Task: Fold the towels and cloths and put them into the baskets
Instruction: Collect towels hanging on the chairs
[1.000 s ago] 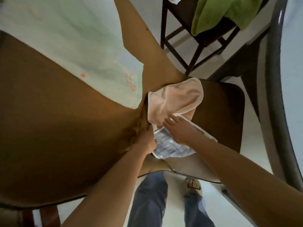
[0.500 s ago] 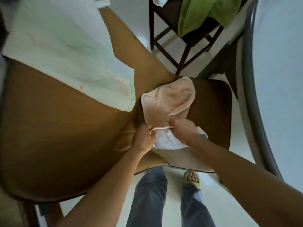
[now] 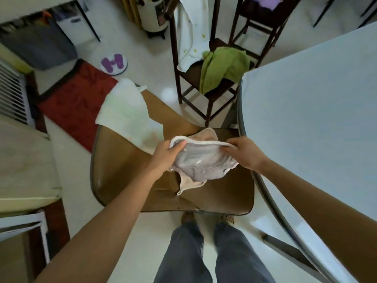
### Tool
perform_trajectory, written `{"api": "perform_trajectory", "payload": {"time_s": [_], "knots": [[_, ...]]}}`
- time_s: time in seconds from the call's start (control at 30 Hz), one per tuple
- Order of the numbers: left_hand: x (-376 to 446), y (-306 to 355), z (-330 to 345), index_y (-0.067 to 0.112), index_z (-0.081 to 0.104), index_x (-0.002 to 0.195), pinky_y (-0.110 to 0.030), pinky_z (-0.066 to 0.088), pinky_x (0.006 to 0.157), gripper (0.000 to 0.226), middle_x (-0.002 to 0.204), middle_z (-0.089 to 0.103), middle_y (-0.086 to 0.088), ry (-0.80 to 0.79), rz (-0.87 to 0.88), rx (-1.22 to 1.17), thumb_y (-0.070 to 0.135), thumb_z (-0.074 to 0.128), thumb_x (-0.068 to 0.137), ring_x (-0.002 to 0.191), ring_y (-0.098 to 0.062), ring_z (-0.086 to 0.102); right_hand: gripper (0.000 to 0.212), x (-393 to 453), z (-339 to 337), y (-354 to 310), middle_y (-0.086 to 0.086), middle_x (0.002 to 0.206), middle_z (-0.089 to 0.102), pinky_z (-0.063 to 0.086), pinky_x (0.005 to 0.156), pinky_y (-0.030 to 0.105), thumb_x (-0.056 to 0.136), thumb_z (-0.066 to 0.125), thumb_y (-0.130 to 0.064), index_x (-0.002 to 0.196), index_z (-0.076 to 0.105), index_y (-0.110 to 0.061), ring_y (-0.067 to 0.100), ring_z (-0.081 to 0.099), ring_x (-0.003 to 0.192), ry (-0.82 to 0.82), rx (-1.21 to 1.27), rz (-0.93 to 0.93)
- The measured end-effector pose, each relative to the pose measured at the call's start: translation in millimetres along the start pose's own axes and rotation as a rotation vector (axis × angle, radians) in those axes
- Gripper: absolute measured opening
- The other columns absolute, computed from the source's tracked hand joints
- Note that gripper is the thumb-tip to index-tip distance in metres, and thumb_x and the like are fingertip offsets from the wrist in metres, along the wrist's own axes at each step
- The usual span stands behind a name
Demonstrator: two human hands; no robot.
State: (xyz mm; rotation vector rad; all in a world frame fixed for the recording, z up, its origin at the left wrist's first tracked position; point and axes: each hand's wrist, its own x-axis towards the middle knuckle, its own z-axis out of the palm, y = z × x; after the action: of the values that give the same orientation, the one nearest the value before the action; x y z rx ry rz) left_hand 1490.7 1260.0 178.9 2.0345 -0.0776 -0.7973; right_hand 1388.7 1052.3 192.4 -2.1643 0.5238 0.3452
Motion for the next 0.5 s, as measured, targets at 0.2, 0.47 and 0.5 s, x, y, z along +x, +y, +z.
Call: {"api": "perform_trajectory", "payload": {"time_s": [0.2, 0.47, 0.5], "knots": [[-10.8, 40.8, 42.1, 0.001, 0.065, 0.108, -0.034, 0.044, 0.078, 0.043, 0.105, 0.066, -0.014, -0.058, -0.050, 0.291, 0.038, 0.045, 0.100, 0.095, -0.026, 0.061, 0.028, -38.4, -34.2, 8.8, 0.001, 0.079, 0.064, 0.043, 0.067, 0.026, 0.096, 0.052, -0.031, 0.079, 0.069, -0.016, 0.019, 0.059, 0.078, 0.115, 0.032, 0.089], [-17.4, 179.1, 115.1, 0.006, 0.067, 0.107, -0.031, 0.044, 0.073, 0.030, 0.093, 0.067, -0.010, -0.058, 0.457, 0.092, 0.028, 0.047, 0.101, 0.088, -0.023, 0.062, 0.021, -86.8, -145.4, 52.6, 0.010, 0.093, 0.063, 0.046, 0.068, 0.037, 0.088, 0.048, -0.006, 0.098, 0.066, -0.009, 0.033, 0.059, 0.081, 0.744, -0.182, 0.000], [-20.7, 192.4, 121.5, 0.009, 0.067, 0.106, -0.031, 0.047, 0.073, 0.029, 0.091, 0.068, -0.006, -0.012, 0.603, 0.077, 0.028, 0.047, 0.101, 0.086, -0.019, 0.063, 0.024, -95.2, -157.0, 51.5, 0.011, 0.095, 0.061, 0.045, 0.066, 0.036, 0.087, 0.047, -0.007, 0.101, 0.067, -0.009, 0.034, 0.059, 0.079, 0.861, -0.219, -0.061]]}}
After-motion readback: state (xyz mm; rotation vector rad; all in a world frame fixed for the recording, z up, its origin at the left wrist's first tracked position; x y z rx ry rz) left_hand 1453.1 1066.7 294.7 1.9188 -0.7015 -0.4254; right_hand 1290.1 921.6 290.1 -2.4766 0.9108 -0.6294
